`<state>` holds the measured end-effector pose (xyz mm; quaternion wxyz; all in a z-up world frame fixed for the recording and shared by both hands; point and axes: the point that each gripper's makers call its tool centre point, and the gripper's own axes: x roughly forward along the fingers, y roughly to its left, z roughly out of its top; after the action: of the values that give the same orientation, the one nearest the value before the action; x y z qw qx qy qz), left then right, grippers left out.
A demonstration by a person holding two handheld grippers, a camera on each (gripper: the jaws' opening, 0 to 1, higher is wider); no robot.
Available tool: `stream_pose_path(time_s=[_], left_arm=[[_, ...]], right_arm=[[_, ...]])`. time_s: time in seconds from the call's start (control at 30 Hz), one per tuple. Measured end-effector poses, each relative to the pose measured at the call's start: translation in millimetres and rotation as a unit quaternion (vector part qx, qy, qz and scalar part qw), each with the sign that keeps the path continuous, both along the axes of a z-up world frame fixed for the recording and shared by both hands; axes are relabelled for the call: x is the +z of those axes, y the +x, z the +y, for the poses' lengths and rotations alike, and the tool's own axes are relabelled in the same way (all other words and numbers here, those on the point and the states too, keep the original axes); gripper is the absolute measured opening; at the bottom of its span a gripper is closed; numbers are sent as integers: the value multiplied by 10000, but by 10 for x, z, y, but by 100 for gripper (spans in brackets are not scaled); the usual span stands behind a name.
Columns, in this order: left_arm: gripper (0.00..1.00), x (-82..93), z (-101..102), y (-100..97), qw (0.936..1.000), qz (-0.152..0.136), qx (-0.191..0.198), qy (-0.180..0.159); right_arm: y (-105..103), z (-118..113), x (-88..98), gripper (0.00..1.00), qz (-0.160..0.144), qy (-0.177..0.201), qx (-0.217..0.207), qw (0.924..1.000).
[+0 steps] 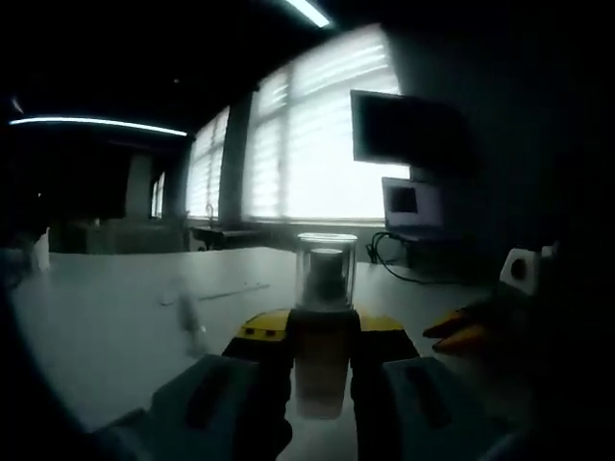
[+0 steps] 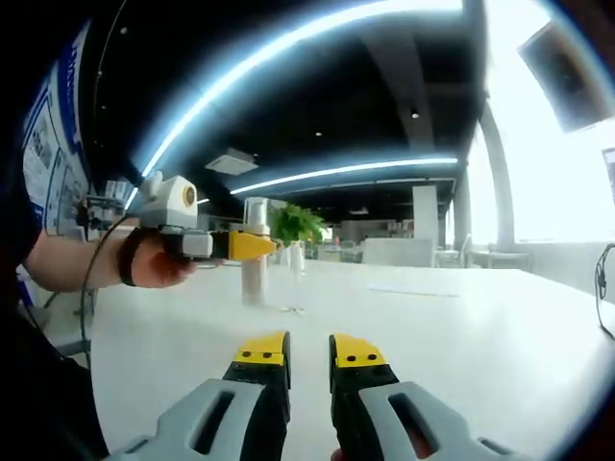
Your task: Clamp pump bottle remove cover press pump head put on cover
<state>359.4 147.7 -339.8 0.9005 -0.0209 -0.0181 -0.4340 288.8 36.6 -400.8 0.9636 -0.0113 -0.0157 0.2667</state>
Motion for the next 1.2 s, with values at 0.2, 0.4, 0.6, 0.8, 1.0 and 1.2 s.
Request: stream_pose_path(time_s=[0.2, 0.4, 0.6, 0.8, 1.0, 1.2], left_arm=[[13, 2, 77, -153, 10000, -23, -90, -13], [13, 3, 143, -236, 9998, 34, -124, -125], [13, -32, 186, -391, 9996, 80, -246, -106], [13, -61, 264, -488, 9994, 37, -315, -121], [14, -110, 290, -569, 9992, 63, -362, -138], [14, -190, 229, -774, 9978, 110, -623, -200]], right_arm=[[4, 0, -8, 11, 6, -33, -9, 10000], [7, -3, -14, 11, 10, -61, -26, 10000], [1, 10, -17, 11, 11, -81, -25, 10000], [6, 4, -20, 11, 9, -92, -27, 10000], [8, 2, -23, 11, 8, -101, -26, 9999], [11, 4, -26, 11, 10, -117, -26, 9999]])
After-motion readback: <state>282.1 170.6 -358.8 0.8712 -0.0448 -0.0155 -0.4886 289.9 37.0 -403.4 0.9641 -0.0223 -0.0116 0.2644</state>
